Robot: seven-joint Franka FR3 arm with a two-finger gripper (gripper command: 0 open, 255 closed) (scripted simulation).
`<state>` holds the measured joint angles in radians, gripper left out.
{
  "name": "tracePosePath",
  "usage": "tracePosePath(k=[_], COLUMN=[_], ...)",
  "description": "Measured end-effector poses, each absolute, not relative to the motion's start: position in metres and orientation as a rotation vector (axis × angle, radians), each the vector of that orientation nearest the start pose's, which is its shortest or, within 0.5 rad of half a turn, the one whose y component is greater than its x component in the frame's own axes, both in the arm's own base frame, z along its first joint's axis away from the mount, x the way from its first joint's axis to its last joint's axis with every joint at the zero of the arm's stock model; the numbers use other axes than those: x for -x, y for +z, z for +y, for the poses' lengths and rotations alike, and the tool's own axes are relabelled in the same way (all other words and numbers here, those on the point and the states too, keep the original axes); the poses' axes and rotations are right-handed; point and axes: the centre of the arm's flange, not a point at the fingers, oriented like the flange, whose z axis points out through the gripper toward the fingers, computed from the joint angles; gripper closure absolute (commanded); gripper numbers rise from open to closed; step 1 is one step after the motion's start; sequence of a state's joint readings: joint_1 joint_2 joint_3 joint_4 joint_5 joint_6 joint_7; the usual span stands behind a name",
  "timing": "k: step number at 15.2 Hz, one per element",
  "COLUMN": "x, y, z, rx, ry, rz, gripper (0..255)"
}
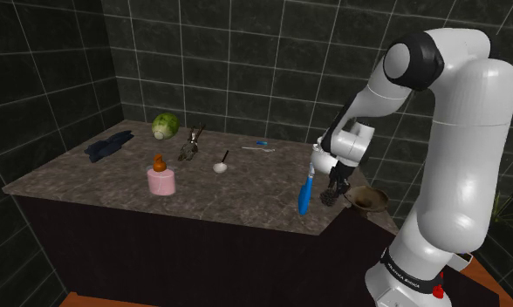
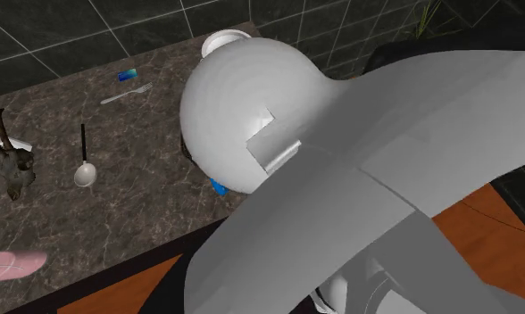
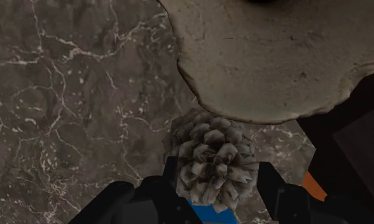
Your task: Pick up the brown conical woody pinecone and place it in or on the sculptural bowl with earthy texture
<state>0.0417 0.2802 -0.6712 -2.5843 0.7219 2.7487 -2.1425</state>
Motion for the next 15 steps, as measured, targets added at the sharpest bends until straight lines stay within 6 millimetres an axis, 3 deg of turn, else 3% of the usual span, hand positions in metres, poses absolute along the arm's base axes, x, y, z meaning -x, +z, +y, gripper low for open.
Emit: tracePosePath(k=[15], x=[-0.316], y=[0.258], z=[-0.288], rx=[2.84], ry=[-0.14], rz=[-1.297], gripper=[255])
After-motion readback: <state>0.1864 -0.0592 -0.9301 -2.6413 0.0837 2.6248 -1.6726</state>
